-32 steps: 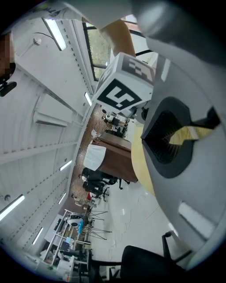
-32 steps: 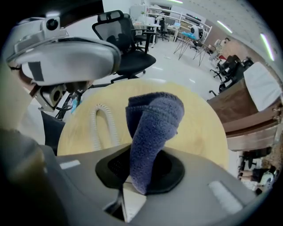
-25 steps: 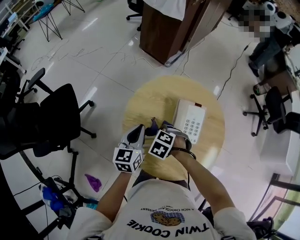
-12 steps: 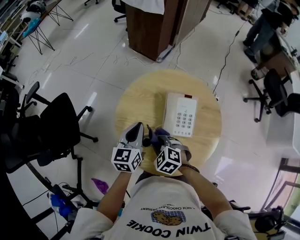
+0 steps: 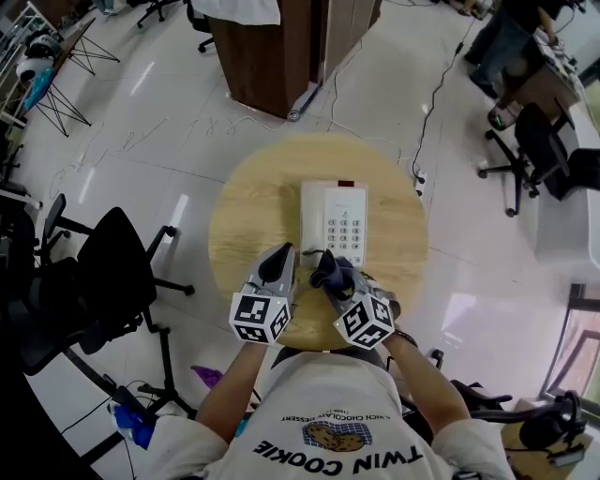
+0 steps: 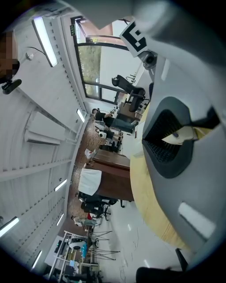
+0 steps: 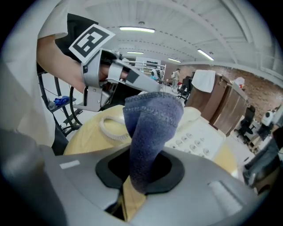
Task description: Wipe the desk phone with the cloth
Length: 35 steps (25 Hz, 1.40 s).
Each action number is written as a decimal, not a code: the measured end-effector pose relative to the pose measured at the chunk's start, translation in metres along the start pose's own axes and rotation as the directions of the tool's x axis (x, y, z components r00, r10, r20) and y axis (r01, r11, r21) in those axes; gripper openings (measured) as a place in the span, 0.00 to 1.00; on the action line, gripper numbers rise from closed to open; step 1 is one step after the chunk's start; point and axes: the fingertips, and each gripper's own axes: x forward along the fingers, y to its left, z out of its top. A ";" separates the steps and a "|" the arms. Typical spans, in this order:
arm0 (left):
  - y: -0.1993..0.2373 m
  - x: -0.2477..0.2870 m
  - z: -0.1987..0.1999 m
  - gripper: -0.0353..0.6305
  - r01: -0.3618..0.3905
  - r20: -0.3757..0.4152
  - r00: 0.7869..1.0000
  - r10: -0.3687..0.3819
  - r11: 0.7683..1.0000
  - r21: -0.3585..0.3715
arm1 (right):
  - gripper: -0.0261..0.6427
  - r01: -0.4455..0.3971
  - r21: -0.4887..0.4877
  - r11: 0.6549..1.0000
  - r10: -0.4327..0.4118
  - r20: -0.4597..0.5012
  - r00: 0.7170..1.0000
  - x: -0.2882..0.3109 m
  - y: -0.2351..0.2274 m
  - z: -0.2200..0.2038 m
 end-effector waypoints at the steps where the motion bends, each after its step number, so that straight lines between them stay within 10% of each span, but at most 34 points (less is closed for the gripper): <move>1: -0.004 0.003 -0.001 0.06 0.007 -0.006 1.000 -0.007 1.000 0.004 | 0.14 0.008 0.010 1.000 -0.008 -0.003 1.000 -0.005 -0.005 -0.006; 18: -0.035 0.032 -0.008 0.06 0.081 -0.044 0.996 -0.080 0.996 0.031 | 0.14 0.073 0.190 0.979 -0.083 0.041 0.996 -0.043 -0.049 -0.047; 25: 0.020 0.043 -0.015 0.21 0.104 -0.090 0.989 -0.116 0.986 -0.132 | 0.14 -0.001 0.338 0.941 -0.063 0.178 0.982 -0.053 -0.053 -0.022; 35: 0.047 0.088 -0.059 0.28 0.265 -0.315 0.876 -0.365 0.910 -0.318 | 0.14 0.028 0.436 0.899 -0.119 0.184 0.976 -0.060 -0.076 -0.020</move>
